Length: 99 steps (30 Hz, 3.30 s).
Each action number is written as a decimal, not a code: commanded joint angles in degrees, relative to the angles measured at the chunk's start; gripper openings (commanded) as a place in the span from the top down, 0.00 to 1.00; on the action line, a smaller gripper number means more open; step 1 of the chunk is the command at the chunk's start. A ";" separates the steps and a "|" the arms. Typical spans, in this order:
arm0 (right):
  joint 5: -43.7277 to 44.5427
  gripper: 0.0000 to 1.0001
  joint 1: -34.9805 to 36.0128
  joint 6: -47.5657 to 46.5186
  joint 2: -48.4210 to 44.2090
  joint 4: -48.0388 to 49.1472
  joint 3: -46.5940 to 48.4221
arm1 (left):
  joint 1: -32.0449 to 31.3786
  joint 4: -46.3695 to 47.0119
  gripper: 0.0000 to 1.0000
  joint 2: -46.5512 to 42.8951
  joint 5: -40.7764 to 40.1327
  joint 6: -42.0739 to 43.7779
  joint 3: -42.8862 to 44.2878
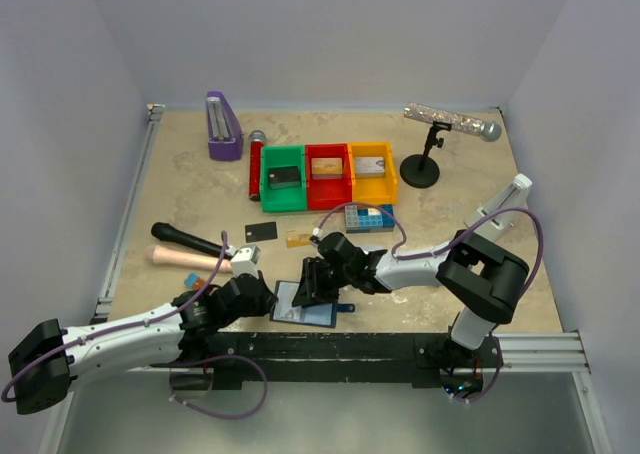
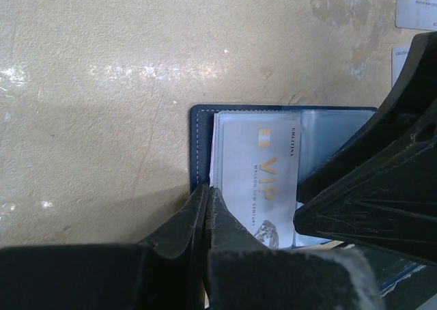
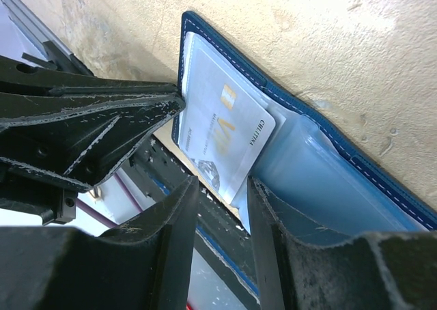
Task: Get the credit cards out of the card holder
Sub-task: Remove the credit card from the card holder.
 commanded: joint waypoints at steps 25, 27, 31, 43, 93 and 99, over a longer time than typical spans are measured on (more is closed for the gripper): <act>2.45 0.60 -1.74 5.91 -0.18 19.16 -6.67 | -0.02 -2.88 1.00 -0.26 -1.34 -2.63 -0.97; 2.37 0.60 -1.83 5.91 -0.27 19.95 -6.94 | -0.02 -2.88 1.00 0.27 -1.26 -2.63 -0.88; 0.88 0.60 -1.92 5.65 0.69 20.13 -6.06 | -0.02 -2.62 1.00 1.06 -1.08 -2.55 -0.61; -1.77 0.60 -2.09 8.20 5.88 26.72 -6.41 | -0.02 -1.03 1.00 2.91 -0.20 -3.07 -1.14; -4.40 0.66 -2.27 3.89 1.49 22.50 -6.94 | -0.02 -4.37 1.00 2.65 -3.45 -6.33 -1.14; -4.31 0.67 -2.18 3.98 0.61 22.24 -7.46 | -0.02 -4.55 1.00 2.65 -3.72 -6.50 -1.23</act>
